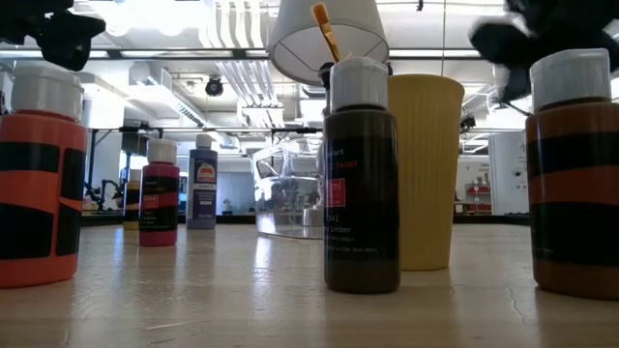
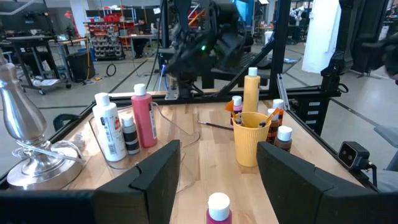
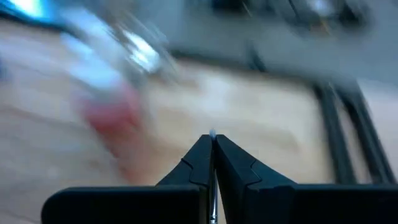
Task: Pick & Place Paint Supplies
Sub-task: Put the black paint brush into the yellow cup
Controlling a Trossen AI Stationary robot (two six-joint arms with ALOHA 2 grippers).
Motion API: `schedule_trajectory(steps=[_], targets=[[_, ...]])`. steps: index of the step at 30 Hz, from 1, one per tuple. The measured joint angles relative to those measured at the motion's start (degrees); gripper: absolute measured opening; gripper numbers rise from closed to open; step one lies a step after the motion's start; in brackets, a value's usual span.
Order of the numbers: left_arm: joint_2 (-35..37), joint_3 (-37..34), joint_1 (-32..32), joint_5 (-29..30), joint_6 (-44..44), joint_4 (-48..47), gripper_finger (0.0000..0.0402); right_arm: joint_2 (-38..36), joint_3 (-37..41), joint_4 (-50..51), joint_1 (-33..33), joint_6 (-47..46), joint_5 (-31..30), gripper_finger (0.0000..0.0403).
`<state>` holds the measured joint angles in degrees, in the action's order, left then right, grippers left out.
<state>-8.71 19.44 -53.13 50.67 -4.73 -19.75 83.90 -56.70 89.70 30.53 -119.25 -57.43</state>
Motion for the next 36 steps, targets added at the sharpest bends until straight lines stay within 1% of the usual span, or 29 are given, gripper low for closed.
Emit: schedule_trajectory(steps=[1,4,8,11,14,19,23,27,32,36], targets=[[0.0,0.0,-0.01,-0.02,0.0,0.0,0.0218,-0.28,-1.28,-0.41,-0.05,2.99,-4.46,0.0008],[-0.02,0.0,0.01,-0.01,0.0,-0.04,0.0218,-0.13,-5.88,-1.69,-0.53,10.7,-15.37,0.0008],[-0.01,0.0,-0.01,-0.02,0.0,-0.08,0.0218,0.24,-10.76,-5.86,-0.53,23.47,-24.71,0.0008],[0.0,0.0,0.01,0.0,0.0,-0.05,0.0218,0.25,-13.47,-10.06,-0.07,33.56,-28.75,0.0008],[-0.01,0.0,0.01,-0.01,0.0,-0.13,0.0218,0.28,-15.35,-13.14,0.25,42.09,-30.01,0.0008],[0.0,0.0,-0.01,-0.02,0.0,-0.11,0.0218,0.38,-18.22,-13.62,0.27,51.08,-29.58,0.0008],[-0.02,0.0,-0.01,-0.02,0.0,-0.1,0.0218,0.78,-19.98,-13.97,0.34,56.73,-29.61,0.0008],[-0.02,0.0,-0.01,-0.01,0.0,-0.05,0.0218,1.11,-21.92,-14.59,0.32,59.84,-30.41,0.0008],[-0.01,0.0,-0.01,-0.01,0.0,-0.01,0.0218,1.11,-24.6,-18.65,0.15,66.5,-31.28,0.0008],[-0.01,0.0,-0.01,-0.02,0.0,-0.02,0.0218,1.09,-28.21,-21.98,0.1,74.31,-32.57,0.0008]])
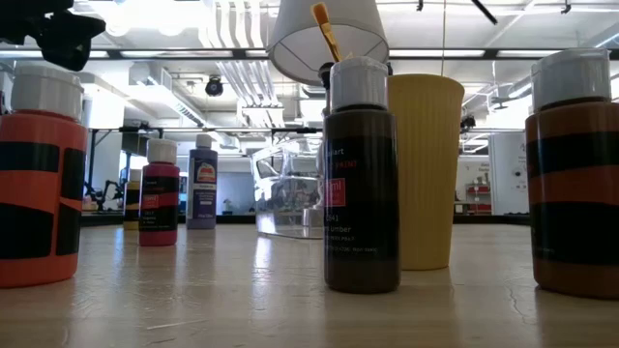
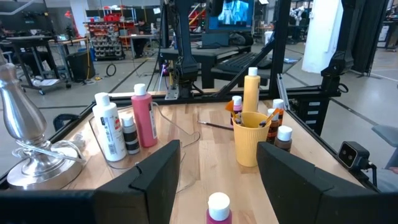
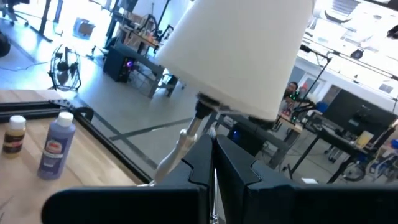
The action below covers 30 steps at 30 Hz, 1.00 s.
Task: Pick & Place Paint Supplies
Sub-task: Put the black paint brush into the yellow cup
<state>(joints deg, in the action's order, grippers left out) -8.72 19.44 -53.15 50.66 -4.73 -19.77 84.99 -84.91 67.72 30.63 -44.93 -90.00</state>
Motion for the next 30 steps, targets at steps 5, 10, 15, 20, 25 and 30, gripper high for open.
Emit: schedule_trajectory(steps=[5,10,15,20,25,30], targets=[[0.01,0.0,0.0,0.01,0.0,0.0,0.0218,0.0,-6.24,-4.64,-0.44,11.09,-0.07,0.0008],[-0.01,0.0,0.0,0.01,0.0,0.0,0.0218,-0.02,-10.88,-15.03,-2.2,26.57,1.01,0.0008],[-0.01,0.0,0.0,0.02,0.0,-0.02,0.0218,-0.02,-13.52,-34.41,-6.15,48.08,16.3,0.0008],[0.0,0.0,0.0,0.01,0.0,-0.02,0.0218,-0.02,-13.09,-54.41,-9.72,64.56,33.88,0.0008],[-0.01,0.0,0.02,0.01,0.0,-0.02,0.0218,-0.02,-12.82,-60.1,-12.53,67.51,50.83,0.0008],[0.01,0.0,0.0,0.0,0.0,-0.02,0.0218,0.16,-11.22,-62.83,-14.01,67.51,61.53,0.0008]])
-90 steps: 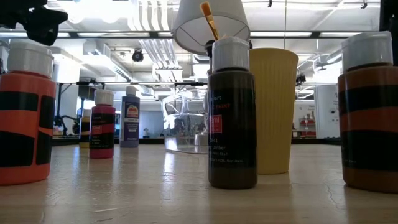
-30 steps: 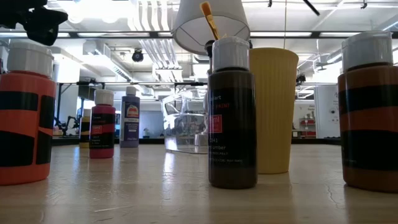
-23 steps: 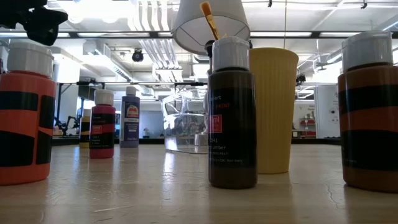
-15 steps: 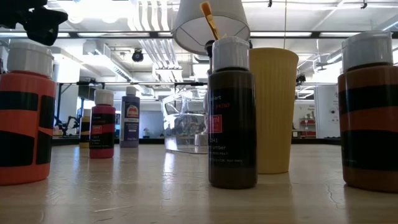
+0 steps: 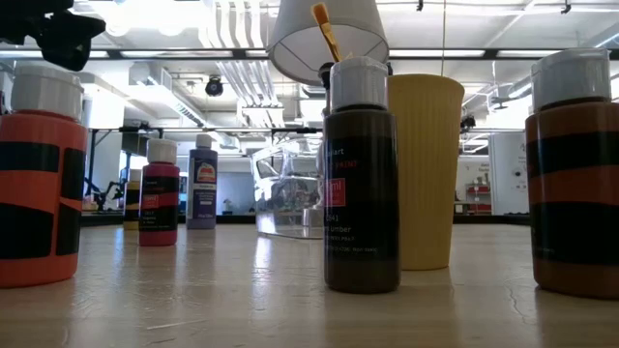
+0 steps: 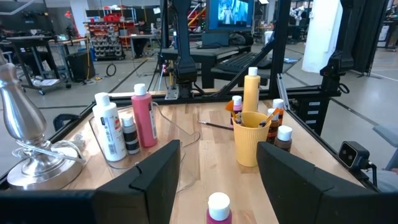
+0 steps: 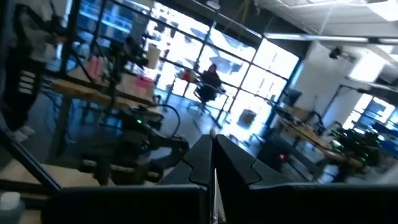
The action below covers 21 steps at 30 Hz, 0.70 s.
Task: Pick & Place Paint Supplies
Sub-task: Put the black paint brush into the yellow cup
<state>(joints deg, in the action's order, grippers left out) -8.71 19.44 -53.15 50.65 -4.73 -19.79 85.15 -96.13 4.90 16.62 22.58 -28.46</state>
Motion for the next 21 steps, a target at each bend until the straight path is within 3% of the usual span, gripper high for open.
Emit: schedule_trajectory(steps=[16,21], targets=[[0.0,0.0,0.0,0.0,0.0,0.0,0.0218,0.04,9.09,-1.31,0.07,-4.88,0.61,0.0008],[0.0,0.0,0.01,0.01,0.0,0.0,0.0218,-0.16,14.96,-9.26,1.49,-5.44,4.89,0.0008]])
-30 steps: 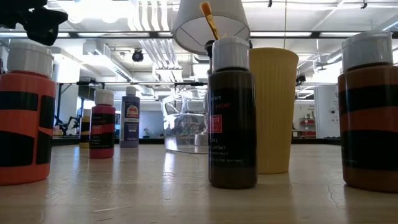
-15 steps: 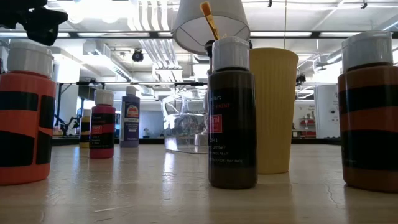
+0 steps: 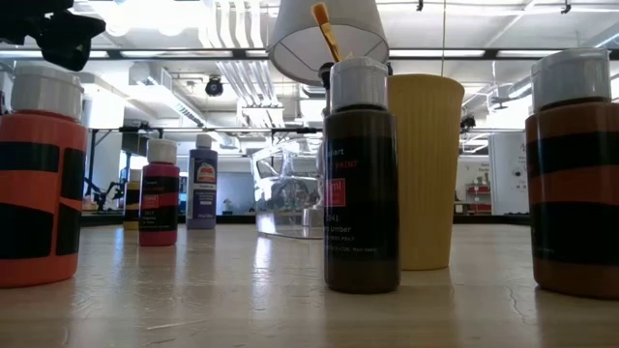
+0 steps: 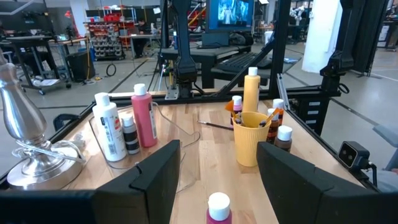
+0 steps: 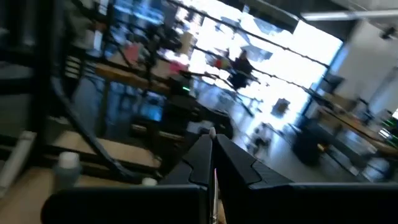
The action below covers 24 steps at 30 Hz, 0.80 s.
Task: Pick & Place Paint Supplies
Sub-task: Put the black paint brush into the yellow cup
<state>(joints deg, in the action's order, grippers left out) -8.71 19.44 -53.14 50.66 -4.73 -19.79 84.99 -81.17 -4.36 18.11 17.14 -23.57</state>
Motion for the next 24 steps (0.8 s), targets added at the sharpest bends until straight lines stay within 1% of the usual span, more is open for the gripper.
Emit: schedule_trajectory(steps=[2,4,9,15,18,24], targets=[[0.0,0.0,0.01,-0.01,0.0,0.02,0.0218,-0.1,2.83,-4.75,0.82,0.83,2.82,0.0008],[0.0,0.02,-0.01,-0.01,0.0,0.0,0.0218,-0.55,5.38,-8.63,1.86,1.46,4.38,0.0008],[-0.01,0.0,-0.01,0.01,0.0,0.02,0.0218,-2.22,12.27,-17.52,5.11,2.73,4.5,0.0008],[-0.02,0.0,-0.01,0.01,0.0,-0.02,0.0218,-3.41,22.38,-33.6,9.12,4.28,4.79,0.0008],[-0.02,0.0,0.0,0.01,0.0,-0.02,0.0218,-3.37,27.1,-40.96,9.77,4.46,4.75,0.0008],[-0.02,0.0,0.01,0.01,0.0,-0.02,0.0218,-3.35,34.66,-52.61,9.77,0.76,5.23,0.0008]])
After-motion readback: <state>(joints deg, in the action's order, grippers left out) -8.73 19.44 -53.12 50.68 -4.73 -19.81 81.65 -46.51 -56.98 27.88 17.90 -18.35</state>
